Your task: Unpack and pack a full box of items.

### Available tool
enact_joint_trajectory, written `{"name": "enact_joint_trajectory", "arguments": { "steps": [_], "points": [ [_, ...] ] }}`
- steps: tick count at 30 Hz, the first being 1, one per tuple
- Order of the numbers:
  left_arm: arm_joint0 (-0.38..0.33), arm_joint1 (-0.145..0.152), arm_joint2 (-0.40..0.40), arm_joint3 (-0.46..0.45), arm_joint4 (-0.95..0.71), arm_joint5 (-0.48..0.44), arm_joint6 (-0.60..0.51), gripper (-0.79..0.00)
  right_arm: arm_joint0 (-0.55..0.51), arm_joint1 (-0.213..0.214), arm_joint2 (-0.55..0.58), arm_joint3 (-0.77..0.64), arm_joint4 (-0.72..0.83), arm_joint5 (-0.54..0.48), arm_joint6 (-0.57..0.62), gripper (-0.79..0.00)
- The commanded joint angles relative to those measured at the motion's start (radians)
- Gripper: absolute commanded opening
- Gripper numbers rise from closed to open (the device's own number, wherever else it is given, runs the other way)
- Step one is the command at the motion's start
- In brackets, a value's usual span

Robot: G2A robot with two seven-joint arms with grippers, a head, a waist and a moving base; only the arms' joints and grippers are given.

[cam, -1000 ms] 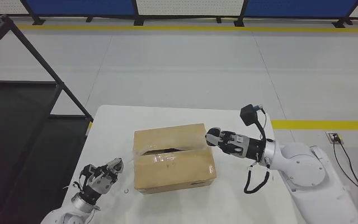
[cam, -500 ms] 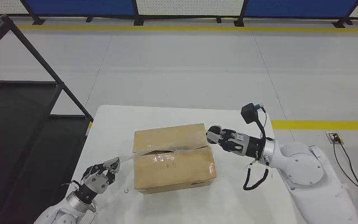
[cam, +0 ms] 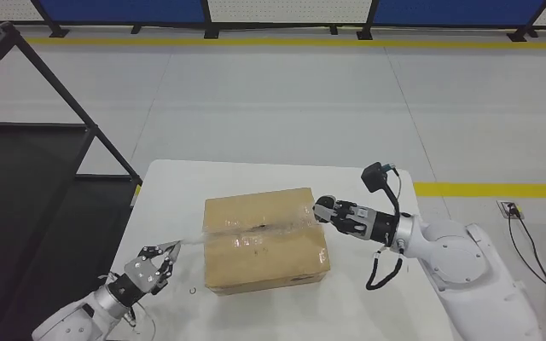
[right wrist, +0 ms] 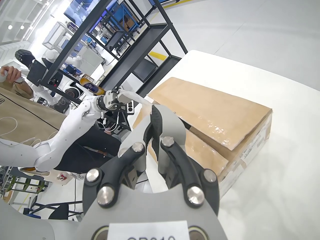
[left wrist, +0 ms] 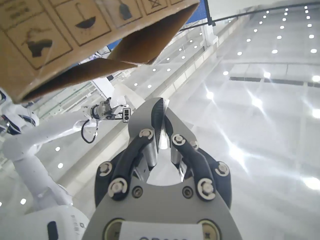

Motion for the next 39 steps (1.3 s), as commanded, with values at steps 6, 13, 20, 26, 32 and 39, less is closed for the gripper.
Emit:
{"name": "enact_joint_trajectory", "arguments": {
  "steps": [6, 13, 20, 26, 32, 39],
  "points": [
    [-0.02, 0.007, -0.041, 0.025, -0.369, 0.176, 0.162, -0.785, 0.0, 0.001, 0.001, 0.011, 0.0, -0.013, -0.011, -0.785],
    [-0.02, 0.007, -0.041, 0.025, -0.369, 0.176, 0.162, -0.785, -0.001, 0.001, 0.001, 0.017, 0.002, -0.011, -0.017, -0.785],
    [-0.014, 0.006, -0.006, 0.06, -0.488, 0.176, 0.228, -0.785, -0.017, 0.002, -0.003, 0.014, -0.015, 0.003, -0.036, -0.785],
    [-0.026, 0.025, 0.02, 0.087, -0.82, 0.176, 0.487, -0.785, -0.023, 0.003, -0.022, 0.029, -0.104, -0.019, -0.053, -0.785],
    [-0.04, 0.056, 0.036, 0.078, -1.194, 0.102, 0.794, -0.785, -0.023, -0.002, -0.05, 0.058, -0.235, -0.01, -0.134, -0.785],
    [-0.059, 0.094, 0.028, 0.052, -1.516, -0.017, 1.094, -0.785, -0.006, -0.008, -0.077, 0.11, -0.269, -0.014, -0.161, -0.785]
  ]
}}
